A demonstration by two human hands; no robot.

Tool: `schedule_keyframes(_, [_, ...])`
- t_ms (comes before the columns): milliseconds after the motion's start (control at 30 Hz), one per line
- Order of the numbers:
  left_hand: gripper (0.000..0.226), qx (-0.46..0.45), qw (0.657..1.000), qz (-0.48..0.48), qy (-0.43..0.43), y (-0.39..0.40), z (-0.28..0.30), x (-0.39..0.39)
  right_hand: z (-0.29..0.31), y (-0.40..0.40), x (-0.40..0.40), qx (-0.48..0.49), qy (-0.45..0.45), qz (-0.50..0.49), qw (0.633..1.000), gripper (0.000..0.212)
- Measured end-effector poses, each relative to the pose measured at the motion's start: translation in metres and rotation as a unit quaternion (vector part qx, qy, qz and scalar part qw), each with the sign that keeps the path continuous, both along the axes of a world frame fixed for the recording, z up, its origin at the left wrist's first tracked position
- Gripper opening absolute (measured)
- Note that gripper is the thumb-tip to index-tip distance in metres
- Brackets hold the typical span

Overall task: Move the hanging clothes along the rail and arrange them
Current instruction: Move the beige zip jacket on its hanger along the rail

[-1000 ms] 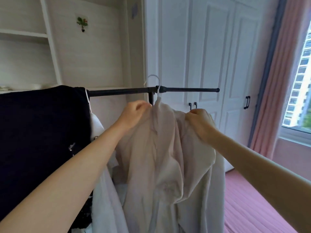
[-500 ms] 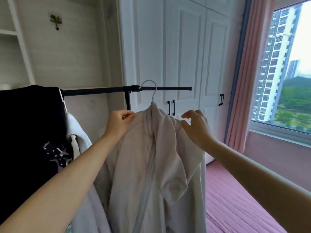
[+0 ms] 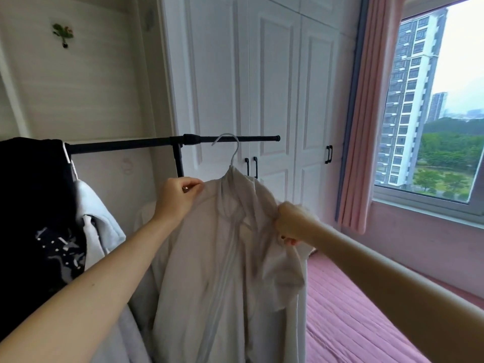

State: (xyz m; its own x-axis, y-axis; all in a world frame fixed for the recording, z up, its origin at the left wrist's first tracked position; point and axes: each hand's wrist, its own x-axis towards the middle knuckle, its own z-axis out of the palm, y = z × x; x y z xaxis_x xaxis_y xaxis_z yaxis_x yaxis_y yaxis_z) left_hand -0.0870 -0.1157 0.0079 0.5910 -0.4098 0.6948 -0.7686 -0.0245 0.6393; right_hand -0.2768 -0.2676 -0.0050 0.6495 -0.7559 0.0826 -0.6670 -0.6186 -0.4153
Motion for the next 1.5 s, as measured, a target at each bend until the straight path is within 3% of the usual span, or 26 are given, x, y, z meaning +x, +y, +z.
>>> schedule_keyframes(100, [0.012, 0.016, 1.0, -0.006, -0.007, -0.002, -0.007, -0.001, 0.028, -0.009, -0.013, -0.089, 0.007, -0.031, 0.996, 0.02])
schedule_keyframes(167, [0.012, 0.039, 0.999, -0.016, -0.023, -0.003, -0.013, -0.002, 0.049, -0.012, -0.017, -0.154, -0.046, -0.043, 0.986, 0.008])
schedule_keyframes(267, [0.01, 0.079, 0.996, -0.04, -0.022, -0.004, -0.022, -0.008, 0.075, -0.016, -0.019, -0.212, -0.135, -0.074, 0.965, 0.013])
schedule_keyframes(333, [0.011, 0.08, 0.994, -0.069, -0.006, -0.003, -0.025, -0.015, 0.084, -0.023, -0.014, -0.2, -0.191, -0.057, 0.959, 0.018])
schedule_keyframes(433, [0.013, 0.048, 0.991, -0.117, 0.054, 0.0, -0.025, -0.024, 0.083, -0.04, -0.004, -0.059, -0.277, -0.015, 0.959, 0.03])
schedule_keyframes(500, [0.013, 0.021, 0.986, -0.13, 0.1, 0.001, -0.024, -0.026, 0.072, -0.049, 0.002, 0.002, -0.235, 0.021, 0.972, 0.031])
schedule_keyframes(567, [0.014, -0.011, 0.984, -0.125, 0.127, 0.002, -0.022, -0.023, 0.064, -0.048, 0.0, -0.02, -0.124, 0.068, 0.99, 0.034])
schedule_keyframes(633, [0.015, -0.035, 0.984, -0.098, 0.142, 0.004, -0.022, -0.016, 0.056, -0.056, 0.001, -0.116, -0.083, 0.065, 0.988, 0.051])
schedule_keyframes(733, [0.016, -0.065, 0.981, -0.068, 0.17, 0.004, -0.023, -0.003, 0.055, -0.063, -0.007, -0.136, -0.149, 0.069, 0.977, 0.05])
schedule_keyframes(833, [0.013, -0.089, 0.98, -0.03, 0.178, -0.001, -0.022, 0.005, 0.056, -0.066, -0.017, -0.194, -0.219, 0.012, 0.956, 0.023])
schedule_keyframes(900, [0.017, -0.1, 0.977, -0.007, 0.187, -0.004, -0.019, 0.008, 0.055, -0.06, -0.029, -0.217, -0.201, -0.017, 0.955, 0.024])
schedule_keyframes(967, [0.019, -0.112, 0.973, 0.002, 0.202, -0.007, -0.016, 0.011, 0.05, -0.054, -0.037, -0.185, -0.092, -0.007, 0.978, 0.027])
schedule_keyframes(1033, [0.02, -0.124, 0.97, -0.002, 0.208, -0.011, -0.012, 0.01, 0.038, -0.047, -0.041, -0.048, 0.009, 0.019, 0.999, 0.024])
schedule_keyframes(1100, [0.021, -0.127, 0.971, -0.006, 0.202, -0.013, -0.007, 0.007, 0.023, -0.041, -0.04, 0.05, 0.074, 0.035, 0.995, 0.033])
schedule_keyframes(1200, [0.019, -0.116, 0.975, -0.018, 0.188, -0.014, -0.003, 0.003, 0.011, -0.045, -0.034, -0.045, -0.08, 0.045, 0.995, 0.044])
schedule_keyframes(1300, [0.018, -0.109, 0.977, -0.026, 0.18, -0.013, -0.003, 0.002, 0.014, -0.054, -0.03, -0.058, -0.209, 0.042, 0.975, 0.031])
schedule_keyframes(1433, [0.011, -0.092, 0.977, -0.064, 0.181, -0.008, -0.006, -0.004, 0.017, -0.059, -0.028, -0.082, -0.126, -0.01, 0.989, 0.076])
schedule_keyframes(1500, [0.015, -0.08, 0.977, -0.084, 0.18, -0.004, -0.006, -0.006, 0.019, -0.058, -0.029, -0.089, -0.123, 0.004, 0.988, 0.086])
